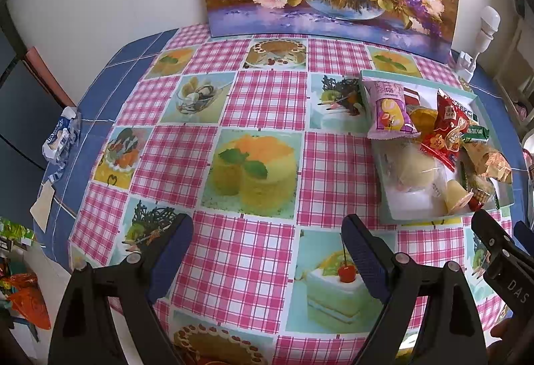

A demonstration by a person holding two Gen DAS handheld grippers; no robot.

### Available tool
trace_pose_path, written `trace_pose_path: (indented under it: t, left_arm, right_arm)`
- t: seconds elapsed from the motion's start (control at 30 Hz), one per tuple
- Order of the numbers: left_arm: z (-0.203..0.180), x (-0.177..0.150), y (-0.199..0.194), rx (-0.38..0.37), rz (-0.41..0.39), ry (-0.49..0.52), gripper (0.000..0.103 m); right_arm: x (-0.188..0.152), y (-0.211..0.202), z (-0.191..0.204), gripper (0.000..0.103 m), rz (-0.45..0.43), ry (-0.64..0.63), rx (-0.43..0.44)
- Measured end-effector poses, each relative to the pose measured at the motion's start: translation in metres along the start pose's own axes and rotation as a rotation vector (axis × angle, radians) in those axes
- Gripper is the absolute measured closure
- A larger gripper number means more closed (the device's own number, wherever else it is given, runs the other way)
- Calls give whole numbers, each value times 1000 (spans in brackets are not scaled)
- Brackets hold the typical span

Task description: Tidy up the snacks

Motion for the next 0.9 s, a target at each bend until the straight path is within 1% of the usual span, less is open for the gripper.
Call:
trace_pose_path:
  t: [0.4, 0.9]
  left_arm:
    - [5, 4, 6, 14, 27, -11, 12]
    - [8, 6, 8, 17, 32, -17, 12]
  right_arm:
    - [3, 5, -1, 0, 8, 2, -6]
    - [5, 6, 3, 0, 9, -13, -18]
Point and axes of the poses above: each gripper's, at about its wrist camera, not at the fingertips, and y roughly the way its jaws point, z to its left, x to its top, the point moved 4 cm from there along y, roughly the way its jaws point, and after that the axes turned 13 degrees about z, right-handed, at the moved point
